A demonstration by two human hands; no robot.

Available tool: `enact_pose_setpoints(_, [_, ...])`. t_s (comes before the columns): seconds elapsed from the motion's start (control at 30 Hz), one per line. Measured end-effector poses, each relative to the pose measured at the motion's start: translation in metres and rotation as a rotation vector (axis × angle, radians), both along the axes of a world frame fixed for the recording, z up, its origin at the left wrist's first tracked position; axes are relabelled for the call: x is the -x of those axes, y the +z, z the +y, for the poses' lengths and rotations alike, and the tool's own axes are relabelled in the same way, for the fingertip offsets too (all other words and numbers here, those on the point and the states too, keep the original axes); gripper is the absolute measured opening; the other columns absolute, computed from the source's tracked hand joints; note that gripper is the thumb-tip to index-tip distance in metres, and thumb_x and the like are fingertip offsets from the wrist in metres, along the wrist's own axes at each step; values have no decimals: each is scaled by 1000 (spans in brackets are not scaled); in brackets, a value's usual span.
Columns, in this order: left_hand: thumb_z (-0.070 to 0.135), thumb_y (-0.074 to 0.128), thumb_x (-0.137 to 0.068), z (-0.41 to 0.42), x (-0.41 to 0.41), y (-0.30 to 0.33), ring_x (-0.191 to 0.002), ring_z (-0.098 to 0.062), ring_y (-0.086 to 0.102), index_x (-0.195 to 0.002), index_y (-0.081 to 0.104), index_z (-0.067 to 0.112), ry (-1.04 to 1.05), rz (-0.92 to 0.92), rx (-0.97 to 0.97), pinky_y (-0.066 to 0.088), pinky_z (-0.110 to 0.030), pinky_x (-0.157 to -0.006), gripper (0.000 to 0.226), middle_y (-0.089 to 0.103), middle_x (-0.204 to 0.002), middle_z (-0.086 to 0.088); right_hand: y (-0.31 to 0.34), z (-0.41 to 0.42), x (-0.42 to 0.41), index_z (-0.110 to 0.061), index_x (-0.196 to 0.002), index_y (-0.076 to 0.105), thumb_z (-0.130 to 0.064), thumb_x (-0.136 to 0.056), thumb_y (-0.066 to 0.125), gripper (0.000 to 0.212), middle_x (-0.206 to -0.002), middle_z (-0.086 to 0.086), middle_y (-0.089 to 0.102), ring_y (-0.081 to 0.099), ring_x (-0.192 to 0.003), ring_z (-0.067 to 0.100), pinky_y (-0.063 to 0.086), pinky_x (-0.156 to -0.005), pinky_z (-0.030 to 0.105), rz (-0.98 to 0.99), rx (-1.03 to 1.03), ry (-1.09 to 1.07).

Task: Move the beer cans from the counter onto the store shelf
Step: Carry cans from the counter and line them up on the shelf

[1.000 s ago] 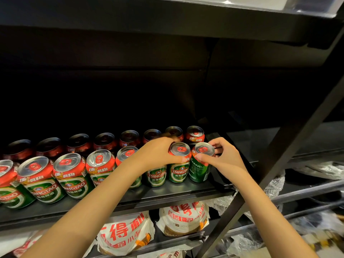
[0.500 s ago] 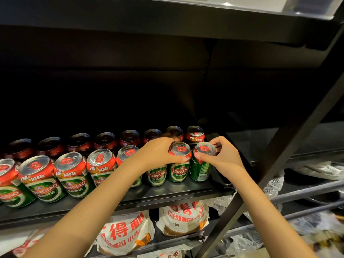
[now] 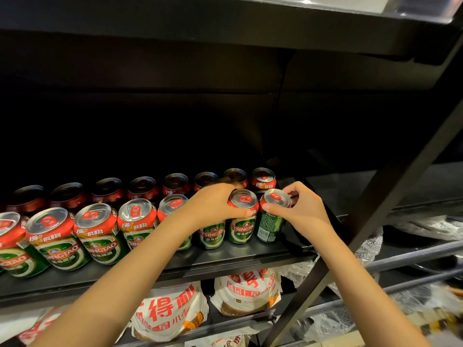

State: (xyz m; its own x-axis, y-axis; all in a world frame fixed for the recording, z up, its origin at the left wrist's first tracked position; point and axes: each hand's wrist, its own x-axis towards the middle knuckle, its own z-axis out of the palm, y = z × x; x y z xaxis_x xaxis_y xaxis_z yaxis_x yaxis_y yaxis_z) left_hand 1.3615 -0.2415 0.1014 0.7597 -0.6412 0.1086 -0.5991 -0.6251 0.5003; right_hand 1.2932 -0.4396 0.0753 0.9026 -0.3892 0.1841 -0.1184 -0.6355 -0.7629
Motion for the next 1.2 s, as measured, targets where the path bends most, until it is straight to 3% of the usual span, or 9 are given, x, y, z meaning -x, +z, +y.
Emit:
enact_pose_setpoints(0.2, [54,64,-78,0,0,0,-96,-7,58,-121,55,28,-6,-8,-10,49,-26,-83,50,64,-113,8,5,-4,3,-28,-130,47,-33,-73,79,66,-119,-12,53,51,-109,7,42,-77,16,56,-103,164])
enact_pose_setpoints(0.33, [54,64,-78,0,-1,0,-90,-6,56,-117,58,26,4,-6,-15,49,-25,-79,48,65,-109,7,4,-7,2,-31,-108,63,-33,-70,80,42,-106,-14,63,57,-103,6,47,-81,21,21,-78,173])
enact_pose_setpoints(0.47, [53,64,-79,0,0,0,-89,-5,53,-119,56,27,8,-9,-17,44,-22,-76,49,63,-109,9,2,-5,0,-28,-98,63,-44,-64,83,42,-98,-12,64,59,-92,6,50,-75,24,6,-30,76])
enact_pose_setpoints(0.6, [51,63,-80,-1,2,2,-85,-2,49,-119,56,26,-2,-17,-11,39,-12,-65,47,62,-107,8,0,1,-4,-26,-98,58,-52,-60,81,51,-97,-9,61,58,-89,10,53,-75,32,11,27,-17])
enact_pose_setpoints(0.73, [51,63,-81,0,3,3,-86,-2,50,-120,56,26,-10,-18,-3,35,-6,-65,47,63,-107,8,1,-2,0,-28,-123,51,-41,-70,79,62,-115,-14,54,52,-106,6,42,-78,18,50,-93,122])
enact_pose_setpoints(0.87, [54,63,-79,-1,2,3,-87,-3,51,-119,56,27,1,-21,-8,41,-15,-69,49,63,-108,9,-1,-7,1,-31,-123,55,-30,-74,78,53,-116,-16,59,53,-110,4,46,-88,22,72,-103,219])
enact_pose_setpoints(1.03, [53,63,-78,0,2,3,-101,-9,57,-123,54,27,2,-12,-4,44,-22,-81,53,63,-116,8,-4,-2,-1,-27,-102,61,-38,-65,83,44,-99,-13,63,57,-93,4,46,-73,18,-24,-63,86])
enact_pose_setpoints(1.2, [54,63,-78,0,1,1,-98,-8,59,-121,56,27,-7,-18,-6,48,-25,-82,51,64,-113,8,-9,6,-7,-26,-106,51,-40,-66,82,53,-106,-7,58,55,-97,10,46,-72,21,-13,-62,2])
